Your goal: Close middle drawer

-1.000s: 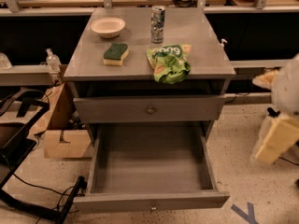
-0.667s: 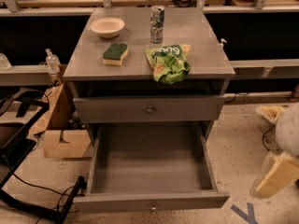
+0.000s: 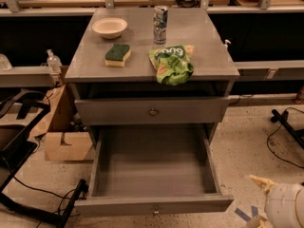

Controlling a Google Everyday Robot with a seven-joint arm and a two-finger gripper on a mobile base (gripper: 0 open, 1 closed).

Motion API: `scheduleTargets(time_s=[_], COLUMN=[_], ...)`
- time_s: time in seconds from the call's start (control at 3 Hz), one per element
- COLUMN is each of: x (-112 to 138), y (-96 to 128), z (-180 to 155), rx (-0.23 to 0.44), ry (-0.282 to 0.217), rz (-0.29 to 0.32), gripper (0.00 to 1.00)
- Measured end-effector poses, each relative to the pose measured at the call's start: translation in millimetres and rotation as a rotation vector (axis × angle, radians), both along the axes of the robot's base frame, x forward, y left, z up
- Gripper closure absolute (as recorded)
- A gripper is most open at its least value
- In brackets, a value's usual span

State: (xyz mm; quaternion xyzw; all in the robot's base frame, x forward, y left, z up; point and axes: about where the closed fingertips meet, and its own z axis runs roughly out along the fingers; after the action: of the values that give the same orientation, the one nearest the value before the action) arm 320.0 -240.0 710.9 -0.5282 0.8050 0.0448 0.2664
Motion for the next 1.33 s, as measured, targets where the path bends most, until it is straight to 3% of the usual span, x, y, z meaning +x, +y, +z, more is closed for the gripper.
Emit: scheduleTargets(time_s=[0.33,0.67,1.0,1.33], x=[-14.8,-18.8,-18.4,-17.7], y=[-2.2,-7.6,-7.1,-0.6], z=[-66.2,-95.0,-93.7,-119.7], rx=[0.000,-0.022,-0.023,0.020], ry=[0.063,0.126,0.127,0.156], rz=[-0.051,-0.089,-0.094,-0.110], gripper=[0.55,0.78,0.99,1.00])
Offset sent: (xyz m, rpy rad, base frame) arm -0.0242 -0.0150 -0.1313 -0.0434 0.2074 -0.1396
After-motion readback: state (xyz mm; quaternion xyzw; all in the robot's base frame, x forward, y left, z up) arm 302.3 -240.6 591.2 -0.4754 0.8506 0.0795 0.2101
